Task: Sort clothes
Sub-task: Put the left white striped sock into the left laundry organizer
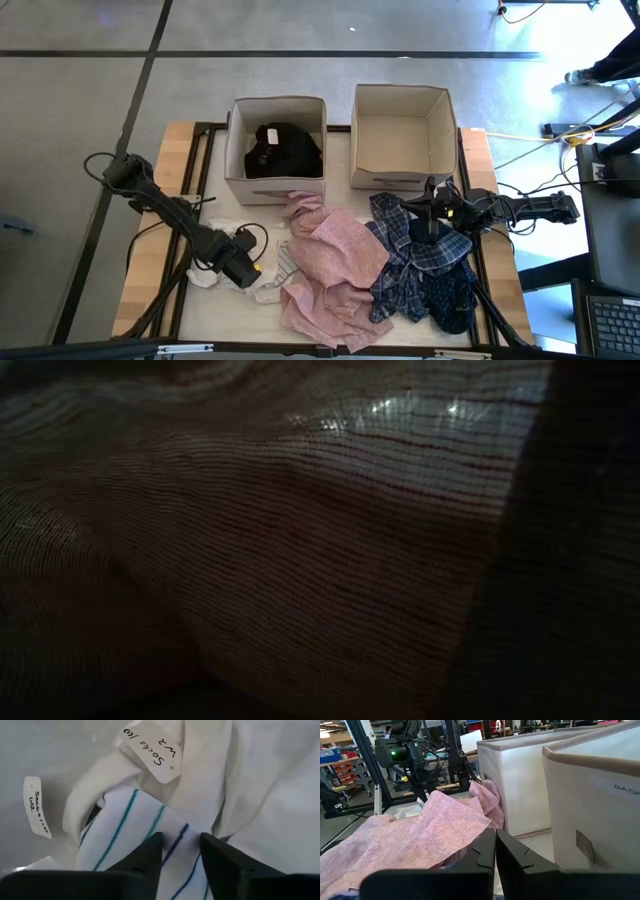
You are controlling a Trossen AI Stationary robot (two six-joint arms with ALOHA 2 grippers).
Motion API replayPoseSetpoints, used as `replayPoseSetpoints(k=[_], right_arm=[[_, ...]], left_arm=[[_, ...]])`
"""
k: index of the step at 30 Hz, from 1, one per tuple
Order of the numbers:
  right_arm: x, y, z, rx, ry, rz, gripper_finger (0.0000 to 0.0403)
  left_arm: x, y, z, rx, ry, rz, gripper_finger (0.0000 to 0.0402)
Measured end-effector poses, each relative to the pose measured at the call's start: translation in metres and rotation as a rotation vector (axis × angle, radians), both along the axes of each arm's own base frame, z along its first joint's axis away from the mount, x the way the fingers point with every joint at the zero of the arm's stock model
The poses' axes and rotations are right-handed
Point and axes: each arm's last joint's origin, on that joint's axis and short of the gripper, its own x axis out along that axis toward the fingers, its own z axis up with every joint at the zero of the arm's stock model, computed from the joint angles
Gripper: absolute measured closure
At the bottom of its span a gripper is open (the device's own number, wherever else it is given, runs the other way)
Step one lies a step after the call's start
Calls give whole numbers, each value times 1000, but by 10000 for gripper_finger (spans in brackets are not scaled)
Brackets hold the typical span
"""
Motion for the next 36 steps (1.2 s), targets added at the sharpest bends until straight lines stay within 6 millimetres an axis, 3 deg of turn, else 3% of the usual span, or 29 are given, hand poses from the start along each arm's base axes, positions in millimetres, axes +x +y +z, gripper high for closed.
replayPoseSetpoints(k=[10, 17, 23, 36], right_arm=[[0, 0, 0, 0, -1, -1, 386], [0, 0, 0, 0, -2, -2, 386], [0, 0, 0, 0, -3, -2, 386], [0, 1, 2, 4, -30, 22, 386]], left_arm=[[0, 0, 0, -2, 10, -44, 395], [3, -5, 9, -47, 21, -74, 381], [10, -10, 23, -61, -13, -138, 391], [28, -19, 76, -16, -151, -223, 398]])
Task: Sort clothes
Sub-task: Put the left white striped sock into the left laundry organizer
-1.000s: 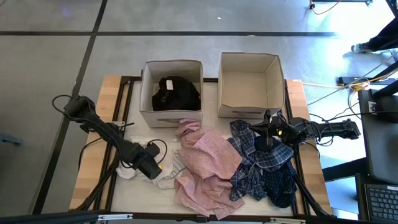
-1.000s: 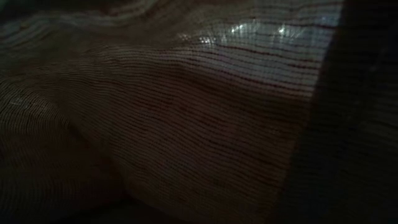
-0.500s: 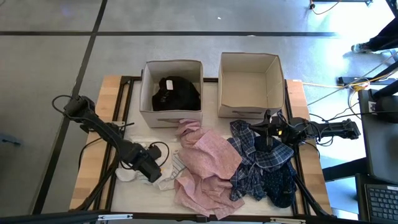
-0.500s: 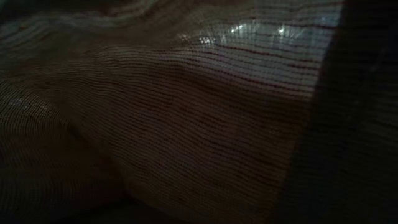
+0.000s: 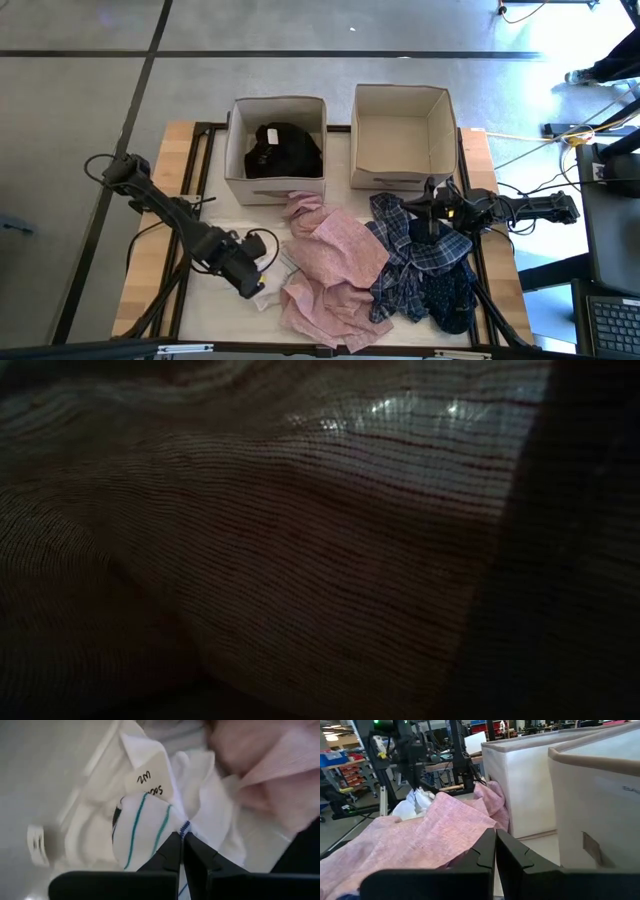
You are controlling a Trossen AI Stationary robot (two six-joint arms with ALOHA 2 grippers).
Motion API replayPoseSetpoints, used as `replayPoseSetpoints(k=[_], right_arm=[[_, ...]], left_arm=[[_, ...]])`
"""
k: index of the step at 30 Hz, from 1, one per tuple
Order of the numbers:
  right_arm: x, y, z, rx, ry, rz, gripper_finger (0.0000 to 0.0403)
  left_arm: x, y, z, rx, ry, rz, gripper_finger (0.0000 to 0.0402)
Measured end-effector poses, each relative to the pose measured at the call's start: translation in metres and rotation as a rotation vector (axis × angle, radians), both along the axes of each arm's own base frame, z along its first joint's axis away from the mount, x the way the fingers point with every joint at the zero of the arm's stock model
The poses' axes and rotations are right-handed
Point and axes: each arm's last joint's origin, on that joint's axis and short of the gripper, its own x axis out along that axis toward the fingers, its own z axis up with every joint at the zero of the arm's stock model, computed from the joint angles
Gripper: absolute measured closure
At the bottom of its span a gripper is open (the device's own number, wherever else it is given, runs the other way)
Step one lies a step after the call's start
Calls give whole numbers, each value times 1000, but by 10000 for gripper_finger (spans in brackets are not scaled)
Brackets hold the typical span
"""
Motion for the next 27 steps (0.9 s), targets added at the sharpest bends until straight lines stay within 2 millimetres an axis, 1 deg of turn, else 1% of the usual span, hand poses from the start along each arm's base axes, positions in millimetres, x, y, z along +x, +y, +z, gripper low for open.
replayPoseSetpoints(k=[4, 8, 14, 20, 23, 27], right_arm=[[0, 0, 0, 2, -5, 6, 386], [0, 2, 3, 19, -38, 53, 386], [1, 3, 12, 38, -123, 115, 386], [11, 5, 14, 40, -117, 135, 386], [19, 6, 11, 39, -93, 137, 386], [30, 7, 11, 40, -105, 139, 386]], left_arm=[[7, -1, 16, 37, -76, -51, 399], [14, 4, 28, 109, -146, -79, 394], [23, 16, 32, 261, -209, -93, 395], [36, 25, 37, 378, -303, -105, 395], [43, 27, 40, 398, -357, -131, 391], [54, 28, 46, 419, -443, -170, 390]])
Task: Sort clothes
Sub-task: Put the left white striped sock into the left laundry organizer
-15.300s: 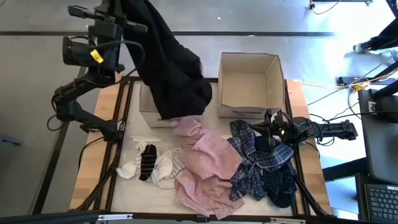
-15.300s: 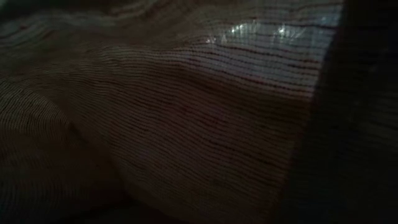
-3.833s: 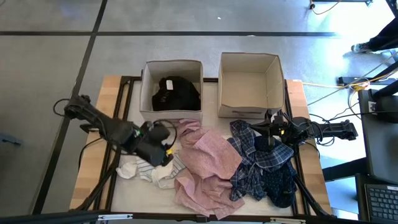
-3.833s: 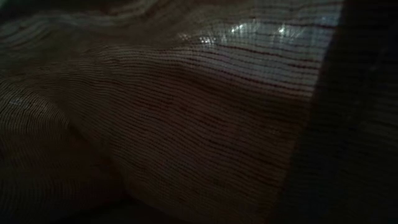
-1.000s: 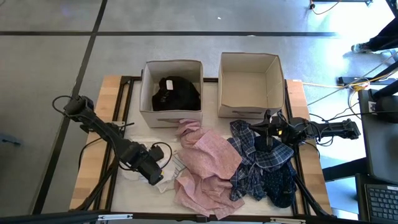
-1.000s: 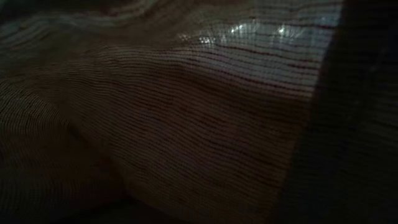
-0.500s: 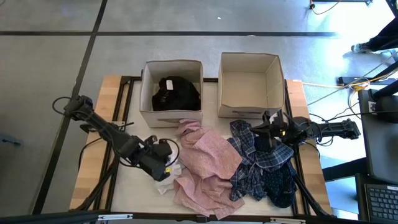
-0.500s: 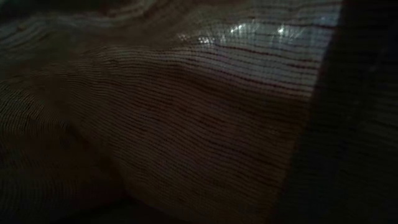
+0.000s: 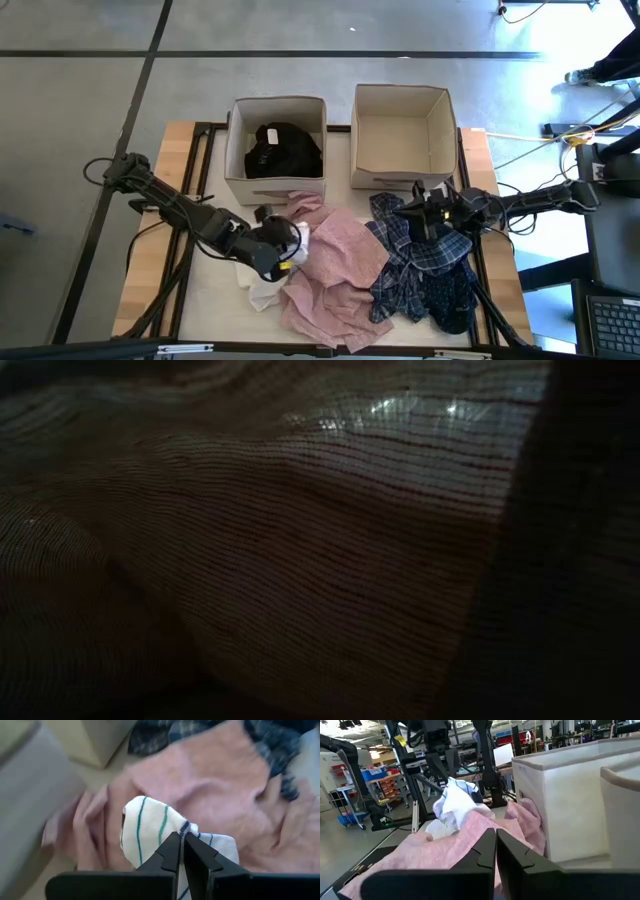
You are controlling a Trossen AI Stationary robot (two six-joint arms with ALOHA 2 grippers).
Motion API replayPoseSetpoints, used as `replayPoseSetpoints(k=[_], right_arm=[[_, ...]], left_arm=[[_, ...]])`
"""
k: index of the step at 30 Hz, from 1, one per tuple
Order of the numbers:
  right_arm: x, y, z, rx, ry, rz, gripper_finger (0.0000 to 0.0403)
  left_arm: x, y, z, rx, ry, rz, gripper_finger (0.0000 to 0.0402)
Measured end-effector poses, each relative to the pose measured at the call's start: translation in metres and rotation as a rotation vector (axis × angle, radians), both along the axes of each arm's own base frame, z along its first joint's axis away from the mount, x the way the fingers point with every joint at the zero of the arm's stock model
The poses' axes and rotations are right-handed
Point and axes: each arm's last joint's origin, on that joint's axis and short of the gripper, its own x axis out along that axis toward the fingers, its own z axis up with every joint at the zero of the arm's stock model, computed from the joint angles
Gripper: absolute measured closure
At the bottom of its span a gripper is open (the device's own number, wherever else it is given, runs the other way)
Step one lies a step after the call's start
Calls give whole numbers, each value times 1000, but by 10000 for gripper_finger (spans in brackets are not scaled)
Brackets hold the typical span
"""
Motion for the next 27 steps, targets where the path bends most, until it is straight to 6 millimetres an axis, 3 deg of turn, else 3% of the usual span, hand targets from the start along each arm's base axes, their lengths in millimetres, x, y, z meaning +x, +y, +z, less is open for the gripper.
replayPoseSetpoints(k=[8, 19, 27], right_arm=[[28, 5, 9, -64, 2, 66, 377], [103, 13, 32, -260, 99, 86, 242], [158, 21, 47, -375, 78, 155, 208]], left_arm=[[13, 7, 8, 59, -90, -31, 389], [26, 23, 16, 110, -160, -27, 389], [28, 27, 17, 125, -164, -25, 389]])
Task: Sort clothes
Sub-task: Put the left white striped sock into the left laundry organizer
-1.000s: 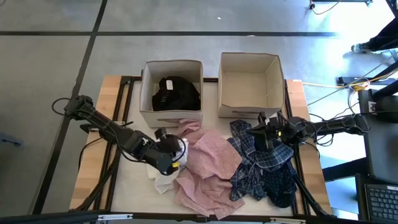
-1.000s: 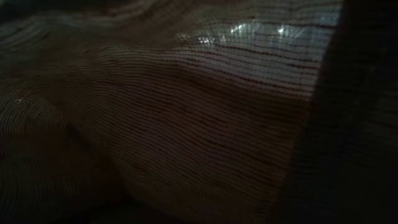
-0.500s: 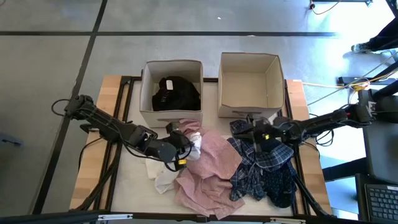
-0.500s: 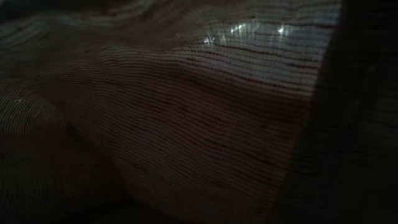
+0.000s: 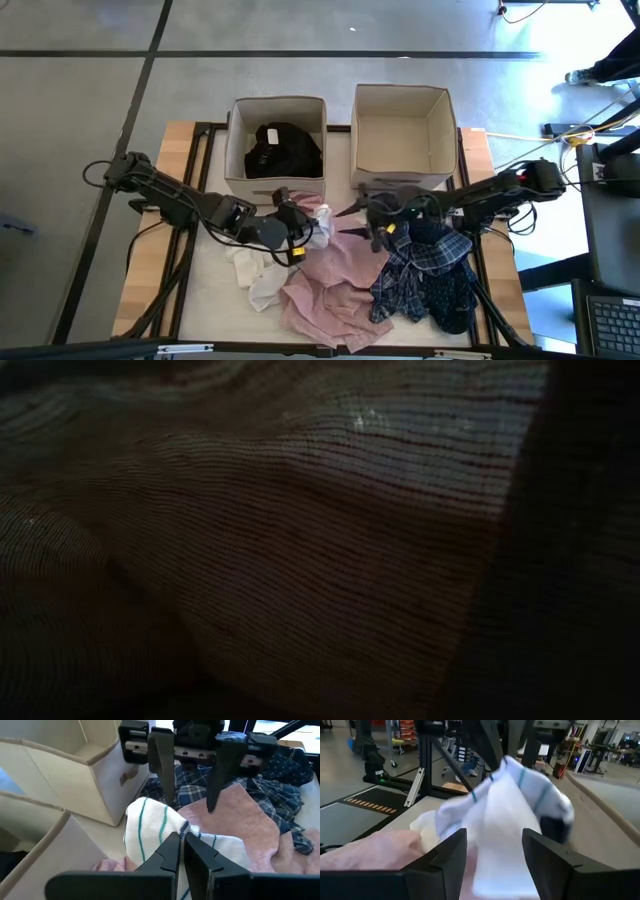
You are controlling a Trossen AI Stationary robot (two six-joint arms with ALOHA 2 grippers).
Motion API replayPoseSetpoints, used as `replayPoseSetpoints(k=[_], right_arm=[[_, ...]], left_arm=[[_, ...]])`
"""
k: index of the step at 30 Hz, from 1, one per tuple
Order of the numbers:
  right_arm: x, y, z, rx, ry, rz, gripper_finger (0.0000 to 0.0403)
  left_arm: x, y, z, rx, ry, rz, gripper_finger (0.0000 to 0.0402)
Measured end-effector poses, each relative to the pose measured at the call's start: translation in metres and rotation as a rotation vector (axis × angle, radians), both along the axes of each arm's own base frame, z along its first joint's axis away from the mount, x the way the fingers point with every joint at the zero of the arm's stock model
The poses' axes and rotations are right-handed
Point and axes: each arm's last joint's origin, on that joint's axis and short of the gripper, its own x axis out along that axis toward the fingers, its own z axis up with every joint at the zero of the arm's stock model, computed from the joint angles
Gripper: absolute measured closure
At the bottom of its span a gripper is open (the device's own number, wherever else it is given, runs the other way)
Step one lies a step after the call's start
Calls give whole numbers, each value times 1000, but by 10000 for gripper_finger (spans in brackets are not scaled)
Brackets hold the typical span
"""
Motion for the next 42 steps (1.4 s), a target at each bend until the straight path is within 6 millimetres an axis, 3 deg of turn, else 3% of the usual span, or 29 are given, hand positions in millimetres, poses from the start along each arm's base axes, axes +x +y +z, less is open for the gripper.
replayPoseSetpoints(k=[6, 11, 14, 20, 26, 34, 42], right_arm=[[29, 3, 5, -6, -5, -7, 216], [39, 4, 0, -37, 9, -6, 235], [40, 4, -2, -56, 13, -6, 271], [40, 3, -5, -72, 42, -21, 388], [34, 2, -5, -76, 117, -60, 388], [14, -3, -8, -107, 268, -145, 396], [-8, -6, -25, -39, 355, -173, 396]], left_arm=[[0, 0, 0, 8, 4, -5, 389], [0, 0, 0, 9, 5, -5, 389], [0, 0, 0, 12, 7, -7, 389], [0, 0, 0, 16, 8, -9, 389], [0, -1, 2, 34, 13, -24, 389], [2, -3, 28, 138, -27, -49, 389], [2, 11, 54, 405, -30, 142, 389]])
